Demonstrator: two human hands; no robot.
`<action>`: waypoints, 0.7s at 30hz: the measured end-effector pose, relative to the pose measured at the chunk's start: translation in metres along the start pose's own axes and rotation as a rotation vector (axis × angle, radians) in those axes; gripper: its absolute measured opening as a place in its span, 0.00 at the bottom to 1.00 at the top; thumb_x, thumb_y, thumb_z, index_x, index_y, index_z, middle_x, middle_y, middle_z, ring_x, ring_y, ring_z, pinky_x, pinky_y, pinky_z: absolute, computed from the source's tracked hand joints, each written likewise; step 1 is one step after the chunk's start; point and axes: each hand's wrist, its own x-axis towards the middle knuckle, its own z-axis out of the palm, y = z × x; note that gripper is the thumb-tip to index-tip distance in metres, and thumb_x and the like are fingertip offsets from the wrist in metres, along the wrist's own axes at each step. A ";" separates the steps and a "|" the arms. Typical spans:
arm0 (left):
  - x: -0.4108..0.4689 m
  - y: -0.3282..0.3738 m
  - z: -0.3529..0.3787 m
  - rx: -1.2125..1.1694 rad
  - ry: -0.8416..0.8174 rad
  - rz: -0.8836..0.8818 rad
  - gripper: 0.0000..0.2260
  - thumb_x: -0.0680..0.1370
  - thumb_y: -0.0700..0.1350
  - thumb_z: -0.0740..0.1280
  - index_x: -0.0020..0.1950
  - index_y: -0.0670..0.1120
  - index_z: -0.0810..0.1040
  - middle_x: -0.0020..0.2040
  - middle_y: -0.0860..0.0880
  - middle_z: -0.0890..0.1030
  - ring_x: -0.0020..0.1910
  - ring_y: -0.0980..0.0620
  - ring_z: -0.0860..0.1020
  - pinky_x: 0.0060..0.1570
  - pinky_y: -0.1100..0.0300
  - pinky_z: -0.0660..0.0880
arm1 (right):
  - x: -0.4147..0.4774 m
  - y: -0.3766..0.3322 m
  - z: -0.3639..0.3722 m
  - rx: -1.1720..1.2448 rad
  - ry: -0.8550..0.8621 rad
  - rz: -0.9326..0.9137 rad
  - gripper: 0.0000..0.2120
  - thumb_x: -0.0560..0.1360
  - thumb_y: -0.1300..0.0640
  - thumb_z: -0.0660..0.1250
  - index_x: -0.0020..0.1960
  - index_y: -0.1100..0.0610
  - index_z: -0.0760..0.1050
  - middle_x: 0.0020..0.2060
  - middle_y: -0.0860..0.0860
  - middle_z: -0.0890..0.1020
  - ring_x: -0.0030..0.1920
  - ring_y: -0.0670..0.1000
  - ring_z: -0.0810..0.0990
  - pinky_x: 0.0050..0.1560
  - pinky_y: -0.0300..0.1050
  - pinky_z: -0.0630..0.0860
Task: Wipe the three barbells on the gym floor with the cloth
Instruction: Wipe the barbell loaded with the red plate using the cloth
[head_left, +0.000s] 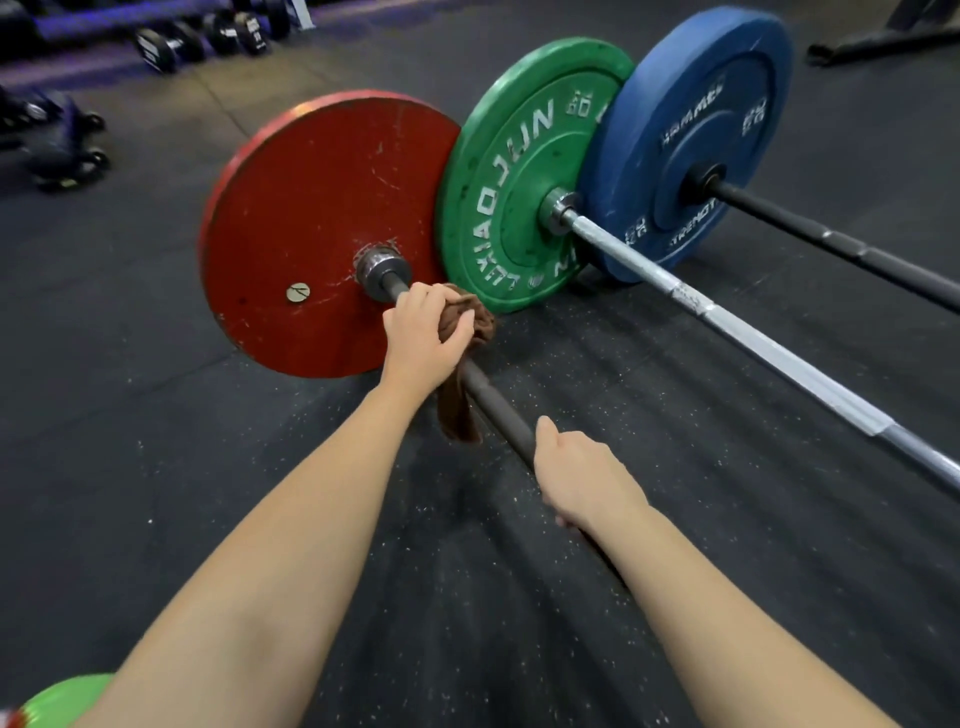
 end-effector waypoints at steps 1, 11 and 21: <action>0.002 -0.001 0.001 -0.001 0.004 -0.009 0.11 0.79 0.56 0.63 0.55 0.51 0.78 0.54 0.53 0.77 0.56 0.48 0.74 0.51 0.50 0.66 | 0.005 -0.007 0.003 0.006 0.012 -0.020 0.17 0.83 0.54 0.44 0.62 0.54 0.70 0.53 0.55 0.81 0.51 0.62 0.81 0.59 0.55 0.76; -0.036 0.024 0.008 -0.131 0.125 0.026 0.10 0.78 0.56 0.71 0.48 0.51 0.77 0.49 0.54 0.76 0.51 0.54 0.71 0.54 0.56 0.63 | 0.029 -0.006 0.021 -0.086 0.051 -0.024 0.23 0.85 0.53 0.42 0.76 0.53 0.65 0.51 0.53 0.77 0.42 0.53 0.72 0.46 0.52 0.69; 0.051 -0.030 -0.001 0.034 0.112 -0.086 0.07 0.78 0.51 0.69 0.46 0.51 0.74 0.45 0.50 0.77 0.50 0.44 0.77 0.53 0.47 0.71 | 0.018 -0.008 0.018 0.019 0.113 0.006 0.28 0.83 0.63 0.49 0.82 0.57 0.47 0.60 0.56 0.76 0.47 0.58 0.70 0.46 0.53 0.69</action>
